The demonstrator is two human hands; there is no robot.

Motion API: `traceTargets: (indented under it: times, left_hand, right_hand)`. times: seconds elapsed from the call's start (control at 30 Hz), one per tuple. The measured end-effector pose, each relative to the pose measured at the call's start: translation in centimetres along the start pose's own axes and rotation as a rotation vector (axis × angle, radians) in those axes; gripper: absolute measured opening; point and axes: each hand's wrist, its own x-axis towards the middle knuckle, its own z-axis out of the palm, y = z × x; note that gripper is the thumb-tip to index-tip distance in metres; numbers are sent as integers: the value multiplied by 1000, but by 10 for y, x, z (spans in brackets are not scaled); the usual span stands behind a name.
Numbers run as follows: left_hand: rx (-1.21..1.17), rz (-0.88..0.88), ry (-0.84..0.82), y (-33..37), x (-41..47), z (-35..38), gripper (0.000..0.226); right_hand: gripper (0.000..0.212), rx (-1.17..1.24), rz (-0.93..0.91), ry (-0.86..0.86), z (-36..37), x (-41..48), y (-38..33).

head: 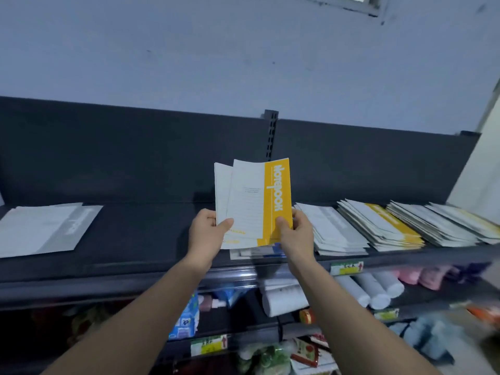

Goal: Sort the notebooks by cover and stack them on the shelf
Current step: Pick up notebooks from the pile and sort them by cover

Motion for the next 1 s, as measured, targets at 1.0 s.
traceTargets:
  times: [1.0]
  left_hand:
    - [112, 87, -304, 34, -23, 443, 21]
  right_hand:
    - [18, -211, 21, 335, -367, 189, 77]
